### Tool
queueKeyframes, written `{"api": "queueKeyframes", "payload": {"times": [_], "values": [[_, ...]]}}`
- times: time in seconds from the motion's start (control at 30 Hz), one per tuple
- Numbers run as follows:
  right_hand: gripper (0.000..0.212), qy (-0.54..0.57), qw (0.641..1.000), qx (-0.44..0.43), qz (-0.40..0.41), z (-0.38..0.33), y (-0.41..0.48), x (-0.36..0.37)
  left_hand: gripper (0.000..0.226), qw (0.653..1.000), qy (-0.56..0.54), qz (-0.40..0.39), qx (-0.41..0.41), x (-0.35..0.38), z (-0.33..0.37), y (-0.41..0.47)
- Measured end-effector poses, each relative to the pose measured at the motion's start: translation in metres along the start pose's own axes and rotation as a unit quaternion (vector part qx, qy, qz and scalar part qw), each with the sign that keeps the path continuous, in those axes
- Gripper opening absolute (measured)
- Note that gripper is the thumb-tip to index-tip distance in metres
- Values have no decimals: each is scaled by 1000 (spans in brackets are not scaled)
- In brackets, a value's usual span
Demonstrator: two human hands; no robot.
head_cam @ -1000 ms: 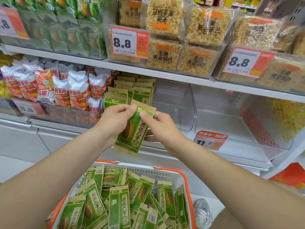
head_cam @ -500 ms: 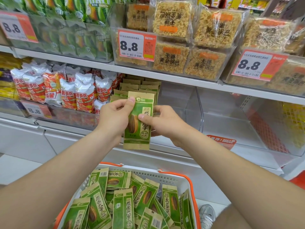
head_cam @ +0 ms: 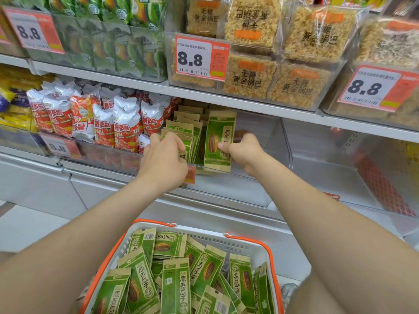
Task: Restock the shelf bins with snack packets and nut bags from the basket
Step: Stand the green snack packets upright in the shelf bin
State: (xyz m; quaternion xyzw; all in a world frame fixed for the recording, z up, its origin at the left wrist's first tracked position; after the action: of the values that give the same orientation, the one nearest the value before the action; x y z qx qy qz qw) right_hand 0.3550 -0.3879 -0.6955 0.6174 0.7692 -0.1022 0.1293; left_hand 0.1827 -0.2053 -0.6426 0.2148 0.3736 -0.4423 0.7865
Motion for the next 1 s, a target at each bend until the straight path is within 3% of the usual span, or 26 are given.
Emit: {"api": "queueKeyframes", "payload": {"times": [0.13,0.27,0.37,0.43,0.53,0.67,0.8,0.87,1.0], "values": [[78,-129,990,2,-51,13,8,20,24,999,34,-13,10,5,1,-2],[57,-219,975,-11,-43,8,12,24,22,998,59,-22,25,8,2,-1],[74,-235,970,-21,-58,3,15,37,20,997,67,-18,29,8,3,0],[98,-264,962,-36,-51,-2,16,41,19,997,68,-15,32,7,3,1],[127,-261,964,-51,-9,-10,18,34,18,997,73,-9,40,6,3,2],[124,-298,950,-90,-16,-16,19,37,16,996,76,3,45,4,4,3],[115,-308,942,-124,40,-23,16,32,15,995,84,5,50,5,6,2],[118,-288,950,-111,54,-19,19,31,15,995,87,4,52,5,6,2],[142,-201,979,-16,2,9,28,41,15,994,97,3,54,7,5,1]]}}
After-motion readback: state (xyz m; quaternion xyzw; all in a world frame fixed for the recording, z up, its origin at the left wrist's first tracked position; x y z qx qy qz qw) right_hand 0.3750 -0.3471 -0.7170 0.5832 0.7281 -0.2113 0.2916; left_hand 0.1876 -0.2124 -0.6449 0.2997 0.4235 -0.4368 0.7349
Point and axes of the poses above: each hand's wrist, its own y-axis towards the middle knuckle, its own x-axis out of the palm, z = x × y, the point moved 10 cm from there along y, towards the middle knuckle, and after that the axes turned 9 degrees about -x, right-handed, at the moved point
